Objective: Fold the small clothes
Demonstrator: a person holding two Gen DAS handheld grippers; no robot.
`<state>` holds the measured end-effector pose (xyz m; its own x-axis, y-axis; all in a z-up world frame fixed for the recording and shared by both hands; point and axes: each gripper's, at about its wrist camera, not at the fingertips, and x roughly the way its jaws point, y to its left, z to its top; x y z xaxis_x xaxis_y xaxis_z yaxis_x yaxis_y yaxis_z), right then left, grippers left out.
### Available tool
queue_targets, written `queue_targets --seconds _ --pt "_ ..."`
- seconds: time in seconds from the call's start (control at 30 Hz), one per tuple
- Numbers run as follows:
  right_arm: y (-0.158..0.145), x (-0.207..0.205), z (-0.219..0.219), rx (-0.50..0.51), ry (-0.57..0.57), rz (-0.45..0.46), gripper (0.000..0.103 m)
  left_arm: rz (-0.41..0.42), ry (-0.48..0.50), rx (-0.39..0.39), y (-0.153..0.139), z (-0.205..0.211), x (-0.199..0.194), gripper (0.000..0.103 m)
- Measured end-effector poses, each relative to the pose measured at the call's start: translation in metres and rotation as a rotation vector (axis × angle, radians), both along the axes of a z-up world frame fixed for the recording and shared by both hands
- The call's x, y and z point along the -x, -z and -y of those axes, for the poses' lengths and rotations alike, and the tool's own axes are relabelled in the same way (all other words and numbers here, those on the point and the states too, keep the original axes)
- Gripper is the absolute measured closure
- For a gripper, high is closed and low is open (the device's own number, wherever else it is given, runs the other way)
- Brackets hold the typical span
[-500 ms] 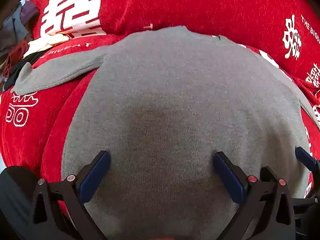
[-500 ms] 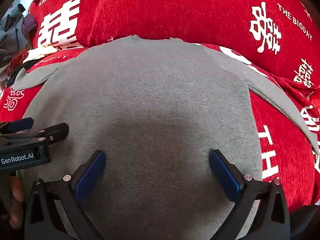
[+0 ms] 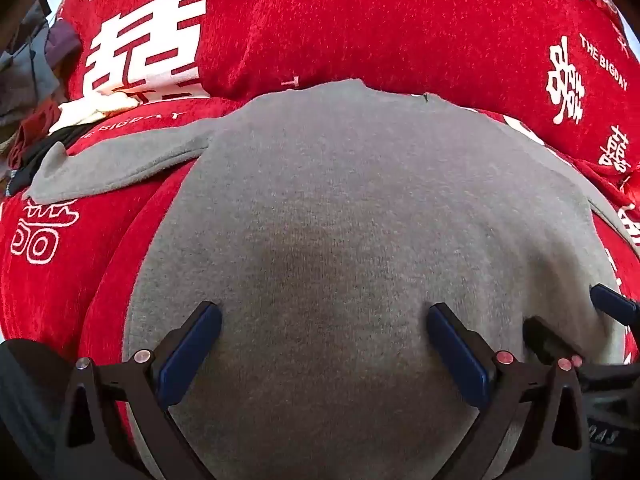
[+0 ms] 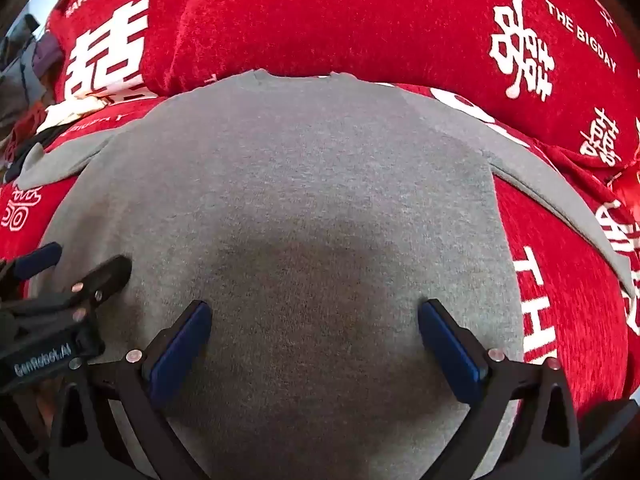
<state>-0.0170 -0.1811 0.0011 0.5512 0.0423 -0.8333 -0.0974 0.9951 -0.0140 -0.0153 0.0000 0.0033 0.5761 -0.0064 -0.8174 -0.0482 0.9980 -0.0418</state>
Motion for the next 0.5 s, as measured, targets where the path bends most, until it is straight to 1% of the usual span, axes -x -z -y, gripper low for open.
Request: queue_targets --seconds 0.1,0.2,0.3,0.4,0.5 --pt "-0.0001 -0.0006 -0.0006 -0.005 0.04 -0.013 0.0 -0.004 0.021 0.008 0.0016 -0.0052 0.0009 0.0" --pt "-0.0018 -0.0013 -0.002 -0.002 0.082 -0.038 0.0 -0.026 0.037 0.02 0.0009 -0.0098 -0.0012 0.0" --pt "-0.002 0.004 -0.0022 0.0 0.101 -0.028 0.0 -0.046 0.064 0.013 0.0017 -0.0102 -0.0015 0.0" --pt "-0.0036 0.0062 -0.0023 0.002 0.109 -0.026 0.0 -0.055 0.045 0.001 0.0032 -0.0079 -0.0028 0.0" --pt "-0.0061 -0.0002 -0.0023 -0.003 0.119 -0.069 0.0 -0.071 0.027 0.005 0.0033 -0.0077 -0.0058 0.0"
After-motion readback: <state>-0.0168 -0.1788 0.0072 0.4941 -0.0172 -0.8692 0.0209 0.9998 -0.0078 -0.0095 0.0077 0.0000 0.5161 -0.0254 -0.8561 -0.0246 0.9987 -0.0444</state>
